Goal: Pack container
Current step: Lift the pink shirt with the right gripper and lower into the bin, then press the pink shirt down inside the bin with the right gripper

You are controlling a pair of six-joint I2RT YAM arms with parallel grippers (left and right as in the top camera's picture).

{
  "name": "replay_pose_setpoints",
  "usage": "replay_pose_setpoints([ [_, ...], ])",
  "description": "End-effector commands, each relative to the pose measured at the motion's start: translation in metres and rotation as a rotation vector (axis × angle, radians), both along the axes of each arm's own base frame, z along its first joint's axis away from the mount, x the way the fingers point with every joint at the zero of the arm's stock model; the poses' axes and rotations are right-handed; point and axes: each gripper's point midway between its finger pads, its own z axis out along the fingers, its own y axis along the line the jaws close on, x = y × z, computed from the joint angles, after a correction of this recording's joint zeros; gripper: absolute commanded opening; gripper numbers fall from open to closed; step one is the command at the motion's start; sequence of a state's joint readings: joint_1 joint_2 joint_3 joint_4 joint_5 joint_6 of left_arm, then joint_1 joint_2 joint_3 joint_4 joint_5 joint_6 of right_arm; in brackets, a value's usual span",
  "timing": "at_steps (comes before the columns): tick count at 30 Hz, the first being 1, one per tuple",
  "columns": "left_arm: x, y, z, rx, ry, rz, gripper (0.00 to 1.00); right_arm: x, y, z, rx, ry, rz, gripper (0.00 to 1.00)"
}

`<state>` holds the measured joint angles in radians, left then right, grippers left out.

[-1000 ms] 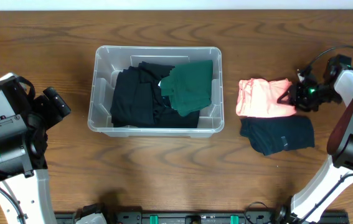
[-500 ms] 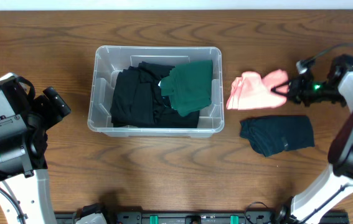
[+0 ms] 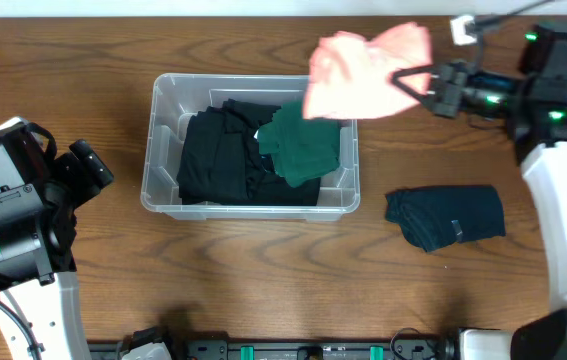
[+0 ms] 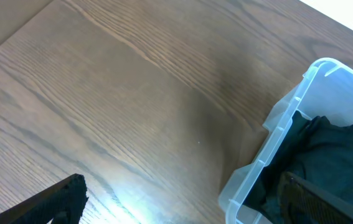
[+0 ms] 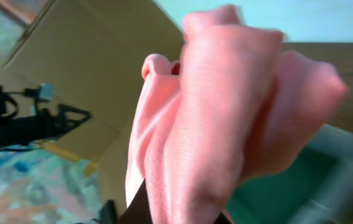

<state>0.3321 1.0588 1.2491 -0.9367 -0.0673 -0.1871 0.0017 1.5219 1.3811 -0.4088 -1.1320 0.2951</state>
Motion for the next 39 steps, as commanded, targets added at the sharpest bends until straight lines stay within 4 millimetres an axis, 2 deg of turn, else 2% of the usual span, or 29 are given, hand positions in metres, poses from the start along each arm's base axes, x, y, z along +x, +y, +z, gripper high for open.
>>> replay_pose_setpoints([
  [1, -0.002, 0.003, 0.000, 0.002, 0.002, 0.020, 0.98, 0.000, 0.042, -0.002, 0.008, 0.118, -0.029, 0.01],
  [7, -0.002, 0.003, 0.000, 0.002, 0.002, 0.021, 0.98, -0.004, 0.141, -0.020, -0.019, 0.111, -0.004, 0.01],
  [12, -0.002, 0.003, -0.001, 0.002, 0.002, 0.021, 0.98, -0.018, 0.206, -0.059, -0.037, 0.216, 0.012, 0.01],
  [15, -0.002, 0.003, 0.000, 0.002, 0.002, 0.021, 0.98, -0.021, 0.234, -0.092, -0.077, 0.238, 0.008, 0.01],
  [17, -0.002, 0.003, -0.001, 0.002, 0.002, 0.020, 0.98, -0.022, 0.246, -0.114, -0.105, 0.258, 0.012, 0.01],
  [19, -0.002, 0.003, 0.000, 0.002, 0.002, 0.021, 0.98, -0.025, 0.257, -0.147, -0.136, 0.320, 0.024, 0.01],
  [22, -0.002, 0.003, 0.000, 0.002, 0.002, 0.021, 0.98, -0.030, 0.260, -0.184, -0.186, 0.405, 0.028, 0.01],
  [24, -0.002, 0.003, 0.000, 0.002, 0.002, 0.021, 0.98, -0.034, 0.254, -0.215, -0.253, 0.481, 0.014, 0.01],
  [28, -0.002, 0.003, 0.000, 0.002, 0.002, 0.021, 0.98, -0.046, 0.233, -0.250, -0.393, 0.557, -0.016, 0.01],
  [30, -0.002, 0.003, 0.000, 0.002, 0.002, 0.021, 0.98, -0.053, 0.225, -0.261, -0.461, 0.568, -0.030, 0.01],
  [34, -0.002, 0.003, 0.000, 0.002, 0.002, 0.021, 0.98, -0.056, 0.223, -0.262, -0.485, 0.548, -0.016, 0.04],
  [37, -0.002, 0.003, 0.000, 0.002, 0.002, 0.020, 0.98, -0.054, 0.222, -0.246, -0.483, 0.471, 0.007, 0.24],
  [39, -0.002, 0.003, 0.000, 0.002, 0.002, 0.021, 0.98, -0.050, 0.217, -0.232, -0.495, 0.412, -0.008, 0.29],
])
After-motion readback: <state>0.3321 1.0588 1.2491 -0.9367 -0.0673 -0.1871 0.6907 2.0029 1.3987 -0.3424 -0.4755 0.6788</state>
